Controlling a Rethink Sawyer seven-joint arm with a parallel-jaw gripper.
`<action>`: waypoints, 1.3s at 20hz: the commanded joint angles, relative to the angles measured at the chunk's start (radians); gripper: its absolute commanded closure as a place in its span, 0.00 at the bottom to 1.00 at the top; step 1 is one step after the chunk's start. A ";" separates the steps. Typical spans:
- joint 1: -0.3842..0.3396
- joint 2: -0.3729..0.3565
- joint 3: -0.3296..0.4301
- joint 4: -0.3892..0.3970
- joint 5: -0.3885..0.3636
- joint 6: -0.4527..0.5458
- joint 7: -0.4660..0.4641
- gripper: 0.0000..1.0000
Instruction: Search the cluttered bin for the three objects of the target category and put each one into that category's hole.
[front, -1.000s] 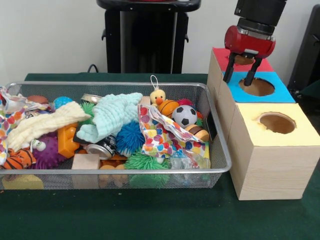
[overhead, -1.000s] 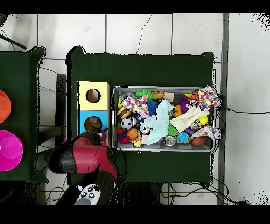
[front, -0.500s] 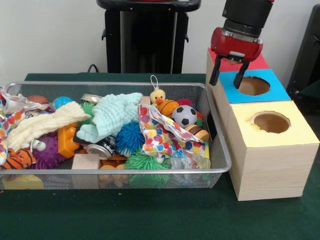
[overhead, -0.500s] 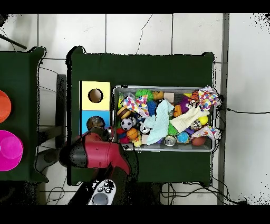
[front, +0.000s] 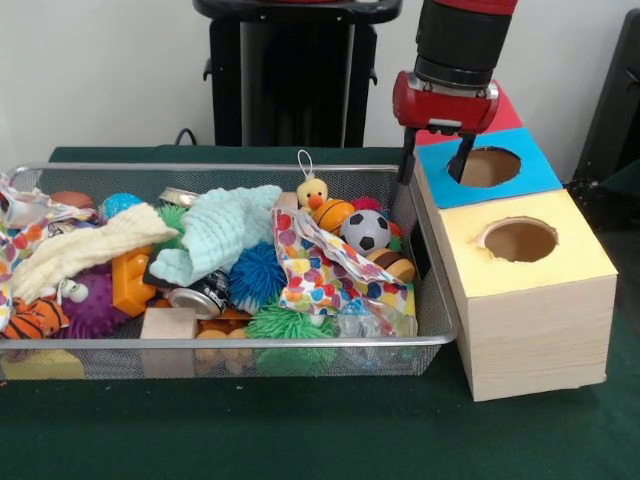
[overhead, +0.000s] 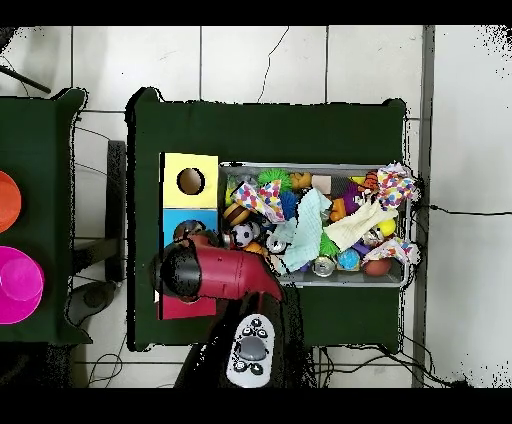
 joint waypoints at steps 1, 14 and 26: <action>-0.105 0.001 -0.007 -0.052 -0.102 0.023 0.031 0.00; 0.013 0.020 -0.025 -0.052 -0.047 -0.007 0.179 0.00; 0.156 0.012 -0.097 -0.095 0.008 0.087 0.238 0.00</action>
